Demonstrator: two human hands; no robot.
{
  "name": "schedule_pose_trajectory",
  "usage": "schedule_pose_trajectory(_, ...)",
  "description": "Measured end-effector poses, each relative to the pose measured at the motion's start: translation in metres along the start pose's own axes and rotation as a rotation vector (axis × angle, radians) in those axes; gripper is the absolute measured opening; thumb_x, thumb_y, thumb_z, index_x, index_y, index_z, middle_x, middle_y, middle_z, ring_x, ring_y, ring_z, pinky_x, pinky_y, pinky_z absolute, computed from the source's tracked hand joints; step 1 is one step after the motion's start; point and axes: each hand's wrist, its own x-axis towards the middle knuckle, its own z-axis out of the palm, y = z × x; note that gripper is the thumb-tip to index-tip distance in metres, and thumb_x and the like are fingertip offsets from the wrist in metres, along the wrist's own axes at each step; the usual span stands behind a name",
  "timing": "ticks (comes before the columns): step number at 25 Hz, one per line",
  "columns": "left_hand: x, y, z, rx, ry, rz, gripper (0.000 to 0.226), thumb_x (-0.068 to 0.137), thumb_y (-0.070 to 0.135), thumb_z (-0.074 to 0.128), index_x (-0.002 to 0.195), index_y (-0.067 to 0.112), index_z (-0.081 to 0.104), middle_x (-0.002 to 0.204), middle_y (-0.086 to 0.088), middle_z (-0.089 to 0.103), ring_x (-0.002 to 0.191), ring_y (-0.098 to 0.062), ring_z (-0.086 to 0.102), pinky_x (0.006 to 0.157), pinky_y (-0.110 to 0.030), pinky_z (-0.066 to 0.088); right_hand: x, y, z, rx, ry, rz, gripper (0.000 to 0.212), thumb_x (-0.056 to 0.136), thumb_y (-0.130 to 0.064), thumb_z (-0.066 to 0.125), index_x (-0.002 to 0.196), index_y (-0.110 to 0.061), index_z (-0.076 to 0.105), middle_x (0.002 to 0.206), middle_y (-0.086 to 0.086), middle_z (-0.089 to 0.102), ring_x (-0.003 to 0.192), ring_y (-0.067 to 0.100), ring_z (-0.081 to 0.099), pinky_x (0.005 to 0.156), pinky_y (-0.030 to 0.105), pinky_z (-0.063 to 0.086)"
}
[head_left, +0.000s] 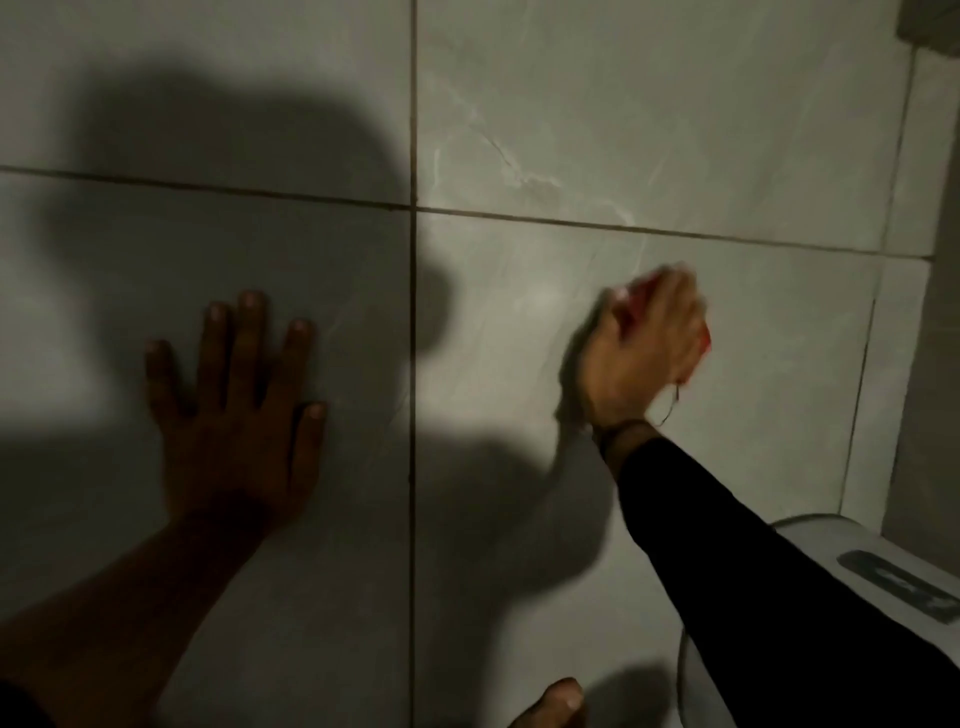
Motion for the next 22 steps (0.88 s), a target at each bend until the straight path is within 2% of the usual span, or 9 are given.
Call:
schedule_pose_trajectory(3, 0.0, -0.001, 0.0, 0.0, 0.001, 0.0, 0.076, 0.106, 0.053, 0.028, 0.177, 0.03, 0.013, 0.186, -0.007, 0.003, 0.172, -0.026, -0.006, 0.131, -0.068, -0.002, -0.051, -0.06, 0.03, -0.048, -0.092, -0.58, 0.086, 0.09, -0.04, 0.057, 0.167, -0.01, 0.034, 0.177, 0.015, 0.03, 0.166, 0.039, 0.023, 0.135, 0.061, 0.014)
schedule_pose_trajectory(5, 0.001, -0.003, -0.001, -0.008, -0.006, 0.0, 0.076, 0.106, 0.053, 0.029, 0.177, 0.031, 0.012, 0.186, -0.006, -0.001, 0.172, -0.024, -0.01, 0.131, -0.067, -0.004, -0.13, -0.036, 0.024, -0.075, -0.287, -0.751, 0.08, 0.095, -0.044, 0.057, 0.167, -0.015, 0.035, 0.176, 0.012, 0.03, 0.167, 0.038, 0.021, 0.137, 0.056, 0.009)
schedule_pose_trajectory(8, 0.001, -0.002, -0.003, -0.034, -0.036, -0.029, 0.077, 0.105, 0.05, 0.033, 0.177, 0.031, 0.014, 0.186, -0.006, -0.002, 0.17, -0.022, -0.013, 0.131, -0.069, -0.003, -0.171, 0.045, -0.025, -0.115, -0.419, -0.628, 0.064, 0.107, -0.048, 0.043, 0.163, -0.018, 0.034, 0.171, 0.014, 0.038, 0.164, 0.039, 0.026, 0.137, 0.055, 0.012)
schedule_pose_trajectory(11, 0.001, 0.002, -0.004, -0.022, -0.061, -0.025, 0.078, 0.104, 0.049, 0.034, 0.177, 0.032, 0.013, 0.185, -0.003, -0.009, 0.17, -0.022, -0.013, 0.13, -0.071, -0.003, -0.085, 0.034, -0.015, -0.039, -0.08, -0.045, 0.068, 0.106, -0.042, 0.041, 0.165, -0.009, 0.038, 0.174, 0.016, 0.037, 0.164, 0.04, 0.028, 0.134, 0.062, 0.017)
schedule_pose_trajectory(12, 0.002, 0.001, -0.004, -0.02, -0.063, -0.018, 0.078, 0.105, 0.049, 0.034, 0.177, 0.032, 0.012, 0.186, -0.003, -0.009, 0.171, -0.025, -0.012, 0.13, -0.071, -0.002, -0.056, 0.007, -0.001, -0.022, 0.013, 0.041, 0.071, 0.104, -0.043, 0.042, 0.165, -0.007, 0.039, 0.174, 0.016, 0.037, 0.164, 0.039, 0.028, 0.133, 0.063, 0.019)
schedule_pose_trajectory(14, 0.003, 0.001, -0.005, -0.014, -0.065, -0.022, 0.077, 0.105, 0.05, 0.034, 0.177, 0.031, 0.013, 0.186, -0.009, -0.003, 0.172, -0.034, -0.004, 0.129, -0.073, -0.001, -0.054, -0.04, 0.027, -0.03, 0.01, -0.228, 0.078, 0.096, -0.047, 0.047, 0.164, -0.009, 0.041, 0.174, 0.016, 0.036, 0.163, 0.04, 0.029, 0.134, 0.062, 0.017)
schedule_pose_trajectory(17, 0.004, 0.001, -0.008, -0.024, -0.071, -0.046, 0.077, 0.105, 0.049, 0.035, 0.176, 0.029, 0.017, 0.186, -0.013, 0.003, 0.171, -0.039, 0.003, 0.129, -0.072, -0.001, -0.164, -0.018, 0.029, -0.056, -0.253, -0.649, 0.079, 0.1, -0.049, 0.055, 0.168, -0.019, 0.031, 0.177, 0.012, 0.03, 0.163, 0.04, 0.029, 0.136, 0.054, 0.011)
schedule_pose_trajectory(20, 0.001, 0.0, -0.007, -0.009, -0.049, -0.046, 0.076, 0.105, 0.049, 0.037, 0.176, 0.03, 0.016, 0.186, -0.012, 0.003, 0.172, -0.038, 0.002, 0.13, -0.068, -0.007, -0.232, 0.07, -0.016, -0.14, -0.334, -0.456, 0.074, 0.104, -0.048, 0.048, 0.166, -0.014, 0.031, 0.175, 0.013, 0.03, 0.16, 0.046, 0.033, 0.129, 0.069, 0.028)
schedule_pose_trajectory(22, 0.003, 0.0, -0.006, -0.004, -0.047, -0.037, 0.077, 0.105, 0.049, 0.036, 0.177, 0.031, 0.013, 0.186, -0.01, -0.001, 0.172, -0.037, 0.002, 0.129, -0.07, -0.004, -0.189, 0.098, -0.026, -0.173, -0.273, -0.248, 0.074, 0.103, -0.043, 0.043, 0.165, -0.004, 0.036, 0.174, 0.021, 0.03, 0.161, 0.048, 0.029, 0.13, 0.072, 0.022)
